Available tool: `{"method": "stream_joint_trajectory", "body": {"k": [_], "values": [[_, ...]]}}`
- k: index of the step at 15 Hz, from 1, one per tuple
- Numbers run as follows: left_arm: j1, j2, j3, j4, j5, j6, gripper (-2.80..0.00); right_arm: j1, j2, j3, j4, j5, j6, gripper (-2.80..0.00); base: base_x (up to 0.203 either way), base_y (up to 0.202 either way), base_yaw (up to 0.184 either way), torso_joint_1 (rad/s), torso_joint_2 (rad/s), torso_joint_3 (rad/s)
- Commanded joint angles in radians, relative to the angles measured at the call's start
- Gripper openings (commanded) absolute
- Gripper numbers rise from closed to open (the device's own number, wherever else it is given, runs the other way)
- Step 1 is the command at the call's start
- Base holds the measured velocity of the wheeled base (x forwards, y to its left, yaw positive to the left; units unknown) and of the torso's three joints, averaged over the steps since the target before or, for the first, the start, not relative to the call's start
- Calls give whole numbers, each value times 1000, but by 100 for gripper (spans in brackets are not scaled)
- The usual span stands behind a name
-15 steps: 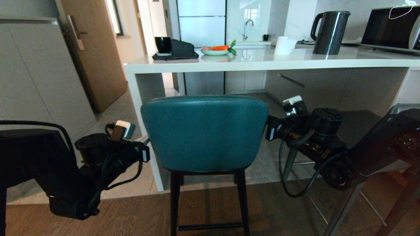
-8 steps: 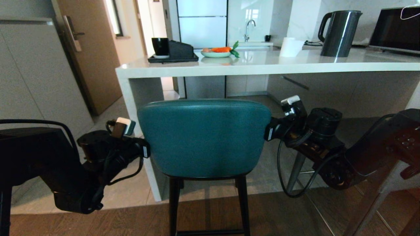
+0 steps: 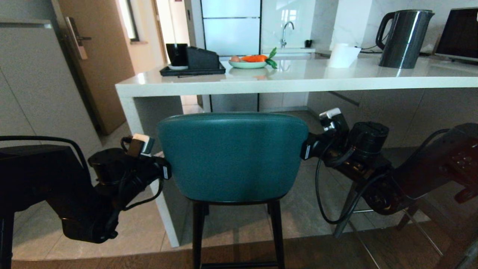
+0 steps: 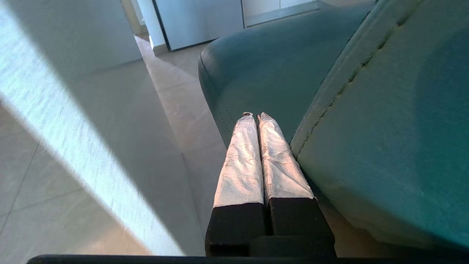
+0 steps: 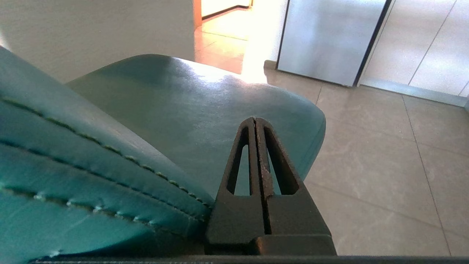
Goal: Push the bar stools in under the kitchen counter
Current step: Push the blue chair back under the dining table
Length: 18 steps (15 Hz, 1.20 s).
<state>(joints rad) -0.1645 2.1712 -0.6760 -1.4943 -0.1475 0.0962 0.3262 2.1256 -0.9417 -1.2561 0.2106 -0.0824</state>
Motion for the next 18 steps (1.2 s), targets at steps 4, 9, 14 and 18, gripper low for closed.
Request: {"method": "stream_joint_trajectory", "body": {"k": [4,9,14,18], "values": [[-1,-2,-1,-11,-1,-1,-280,2,22,-39,0,1,-5,-280,189,0,4,5,2,-1],[-1,-7,-1,-15,-1,0,-280,2,27,-68,1,1,-6,-280,188,0,3,1,1,2],[-18,8,27,-36,-2,2,-280,2,15,-37,-2,-2,-7,-280,153,0,3,5,2,3],[-23,-25,165,-36,1,19,-280,4,-9,-3,-11,-27,-6,-280,0,0,0,0,0,0]]}}
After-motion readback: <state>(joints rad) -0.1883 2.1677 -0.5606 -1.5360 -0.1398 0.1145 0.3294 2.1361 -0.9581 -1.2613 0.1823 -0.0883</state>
